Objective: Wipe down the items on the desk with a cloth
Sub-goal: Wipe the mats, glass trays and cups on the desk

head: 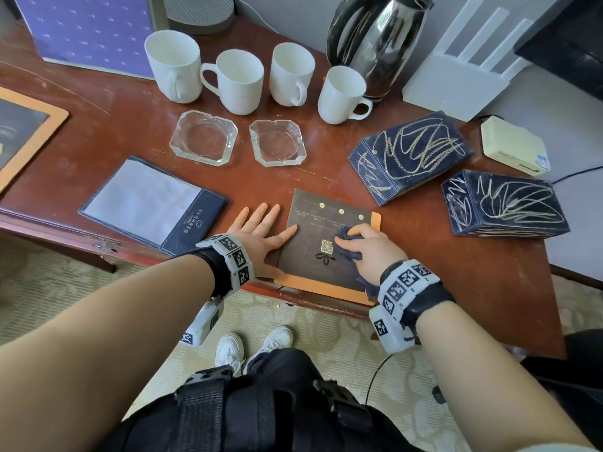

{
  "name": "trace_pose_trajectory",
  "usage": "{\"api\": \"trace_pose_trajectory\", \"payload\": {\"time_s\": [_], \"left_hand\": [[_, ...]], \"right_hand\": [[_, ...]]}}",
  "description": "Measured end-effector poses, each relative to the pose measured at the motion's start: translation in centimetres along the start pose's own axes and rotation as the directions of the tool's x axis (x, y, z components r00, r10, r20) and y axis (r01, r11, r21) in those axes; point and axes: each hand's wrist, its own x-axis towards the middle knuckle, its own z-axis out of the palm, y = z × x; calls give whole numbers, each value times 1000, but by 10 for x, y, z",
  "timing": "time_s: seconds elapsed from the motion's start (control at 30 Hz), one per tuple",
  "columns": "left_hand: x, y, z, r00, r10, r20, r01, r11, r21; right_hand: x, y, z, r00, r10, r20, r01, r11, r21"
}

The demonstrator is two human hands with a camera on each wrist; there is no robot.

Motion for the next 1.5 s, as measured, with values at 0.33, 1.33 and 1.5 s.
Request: {"api": "trace_pose_trajectory", "payload": {"time_s": [0.33, 1.33, 1.5], "left_hand": [[-1, 1, 0, 1000, -7, -9, 8, 1000, 2], [1, -1, 6, 996, -18, -93, 11, 997, -83], [2, 1, 2, 994, -23, -107, 6, 988, -157]], "right_hand": [[11, -13, -2, 994, 101, -38, -104, 992, -75], [-27, 3, 4, 993, 81, -91, -80, 997, 14], [-37, 13, 19, 969, 172, -178, -130, 966, 224]]}}
